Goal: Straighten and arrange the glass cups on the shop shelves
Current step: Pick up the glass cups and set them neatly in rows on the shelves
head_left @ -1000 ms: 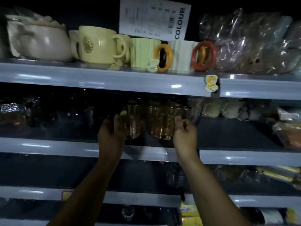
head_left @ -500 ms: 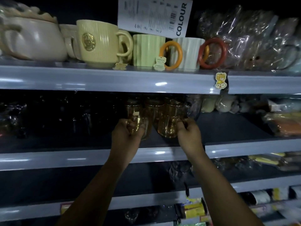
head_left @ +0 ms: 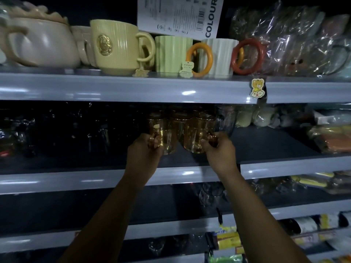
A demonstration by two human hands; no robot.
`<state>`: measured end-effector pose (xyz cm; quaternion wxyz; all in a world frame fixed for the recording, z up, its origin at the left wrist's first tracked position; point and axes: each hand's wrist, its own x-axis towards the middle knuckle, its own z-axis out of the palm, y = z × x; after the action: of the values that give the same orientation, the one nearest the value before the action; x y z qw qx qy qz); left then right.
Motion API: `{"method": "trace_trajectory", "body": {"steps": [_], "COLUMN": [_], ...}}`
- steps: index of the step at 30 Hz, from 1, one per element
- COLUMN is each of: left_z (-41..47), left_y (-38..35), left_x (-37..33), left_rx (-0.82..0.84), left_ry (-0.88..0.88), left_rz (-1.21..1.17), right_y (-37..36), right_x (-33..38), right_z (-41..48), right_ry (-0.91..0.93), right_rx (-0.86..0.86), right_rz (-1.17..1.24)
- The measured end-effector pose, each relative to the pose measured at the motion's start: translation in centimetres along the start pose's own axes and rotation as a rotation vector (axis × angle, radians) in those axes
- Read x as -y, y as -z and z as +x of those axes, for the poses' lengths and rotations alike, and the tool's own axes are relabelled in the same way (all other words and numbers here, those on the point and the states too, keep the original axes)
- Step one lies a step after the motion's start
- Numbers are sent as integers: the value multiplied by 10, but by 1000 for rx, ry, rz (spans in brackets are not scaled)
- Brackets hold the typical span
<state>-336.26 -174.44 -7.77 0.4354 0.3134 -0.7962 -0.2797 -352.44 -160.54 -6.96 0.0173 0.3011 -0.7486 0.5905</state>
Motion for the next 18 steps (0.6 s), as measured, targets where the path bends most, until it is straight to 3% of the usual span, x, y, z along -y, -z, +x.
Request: {"method": "trace_trajectory", "body": {"steps": [18], "left_z": [-7], "left_y": [-3], "left_x": [-2], "left_rx": [12], "left_ry": [-135], "left_rz": [8], "right_y": [-13], "right_x": [-3], "right_z": [2], "right_ry": [53], "right_rx": [-43], "right_rz": [-156]}}
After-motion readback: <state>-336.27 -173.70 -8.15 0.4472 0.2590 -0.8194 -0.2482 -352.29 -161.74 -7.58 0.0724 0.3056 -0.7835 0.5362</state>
